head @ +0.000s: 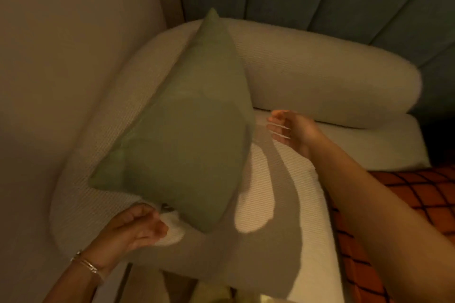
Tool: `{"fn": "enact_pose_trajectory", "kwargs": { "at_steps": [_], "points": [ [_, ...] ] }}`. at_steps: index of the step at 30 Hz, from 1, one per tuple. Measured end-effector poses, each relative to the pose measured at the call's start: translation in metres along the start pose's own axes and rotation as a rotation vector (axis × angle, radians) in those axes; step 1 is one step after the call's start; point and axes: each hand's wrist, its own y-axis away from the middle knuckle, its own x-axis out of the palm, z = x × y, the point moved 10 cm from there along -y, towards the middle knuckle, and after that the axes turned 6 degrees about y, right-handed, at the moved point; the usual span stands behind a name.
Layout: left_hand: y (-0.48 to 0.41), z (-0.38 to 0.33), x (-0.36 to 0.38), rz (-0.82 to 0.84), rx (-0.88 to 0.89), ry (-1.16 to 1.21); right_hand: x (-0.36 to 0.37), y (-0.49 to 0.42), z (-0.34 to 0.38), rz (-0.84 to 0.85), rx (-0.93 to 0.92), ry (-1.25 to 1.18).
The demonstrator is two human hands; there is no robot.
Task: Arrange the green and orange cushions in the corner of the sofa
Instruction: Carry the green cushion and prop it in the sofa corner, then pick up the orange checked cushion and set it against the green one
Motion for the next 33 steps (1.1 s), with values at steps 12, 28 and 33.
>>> {"fn": "enact_pose_trajectory", "kwargs": {
  "at_steps": [12, 28, 33],
  "points": [
    [0.099, 0.012, 0.149, 0.036, -0.121, 0.389, -0.129, 0.263, -0.075, -0.132, 0.069, -0.453],
    [0.286, 0.104, 0.303, 0.203, -0.142, 0.192, -0.26, 0.518, -0.162, -0.292, -0.097, -0.409],
    [0.302, 0.124, 0.322, 0.213, -0.143, 0.17, -0.284, 0.536, -0.192, -0.345, -0.084, -0.424]
  ]
}}
